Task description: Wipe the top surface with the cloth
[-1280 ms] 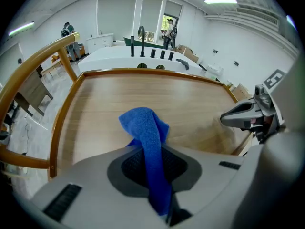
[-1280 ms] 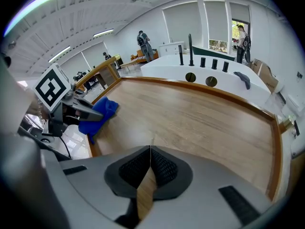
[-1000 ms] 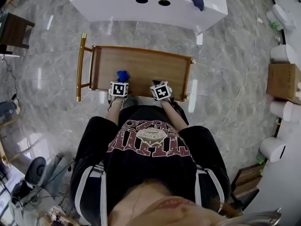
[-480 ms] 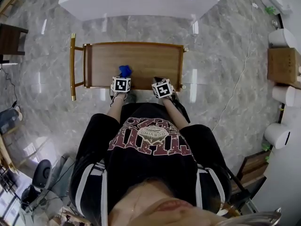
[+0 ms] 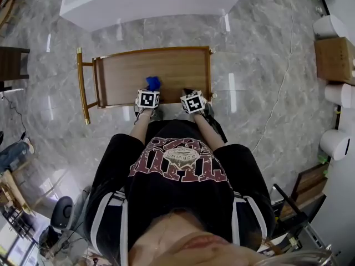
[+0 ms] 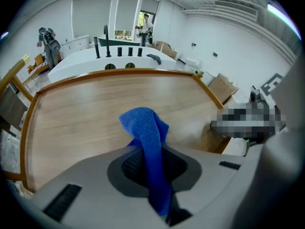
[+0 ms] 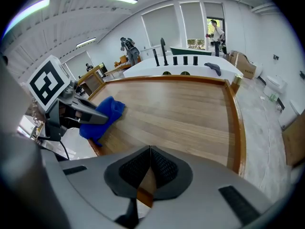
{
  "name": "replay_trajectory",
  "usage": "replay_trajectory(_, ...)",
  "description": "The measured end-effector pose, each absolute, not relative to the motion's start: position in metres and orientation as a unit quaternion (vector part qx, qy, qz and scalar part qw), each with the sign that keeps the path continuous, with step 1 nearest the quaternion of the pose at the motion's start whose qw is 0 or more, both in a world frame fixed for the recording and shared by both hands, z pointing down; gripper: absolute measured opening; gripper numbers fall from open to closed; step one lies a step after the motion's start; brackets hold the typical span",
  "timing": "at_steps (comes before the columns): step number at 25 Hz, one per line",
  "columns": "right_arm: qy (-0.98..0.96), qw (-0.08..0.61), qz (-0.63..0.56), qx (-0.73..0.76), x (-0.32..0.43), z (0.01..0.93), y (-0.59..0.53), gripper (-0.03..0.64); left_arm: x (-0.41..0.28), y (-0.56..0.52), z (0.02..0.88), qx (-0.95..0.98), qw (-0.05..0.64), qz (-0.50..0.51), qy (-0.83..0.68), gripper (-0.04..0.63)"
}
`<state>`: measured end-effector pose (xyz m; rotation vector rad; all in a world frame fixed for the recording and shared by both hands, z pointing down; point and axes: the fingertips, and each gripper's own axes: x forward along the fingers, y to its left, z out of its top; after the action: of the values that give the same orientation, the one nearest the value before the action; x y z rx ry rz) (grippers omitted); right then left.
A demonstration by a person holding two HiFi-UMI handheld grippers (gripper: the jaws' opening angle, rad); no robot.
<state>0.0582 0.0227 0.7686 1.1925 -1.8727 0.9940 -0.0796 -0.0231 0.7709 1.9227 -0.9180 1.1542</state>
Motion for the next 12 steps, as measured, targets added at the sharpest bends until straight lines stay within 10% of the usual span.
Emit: replay_trajectory(12, -0.703, 0.333, 0.396, 0.488, 0.093, 0.767, 0.035, 0.017, -0.025, -0.01, 0.771, 0.768, 0.33, 0.464, -0.293, 0.097)
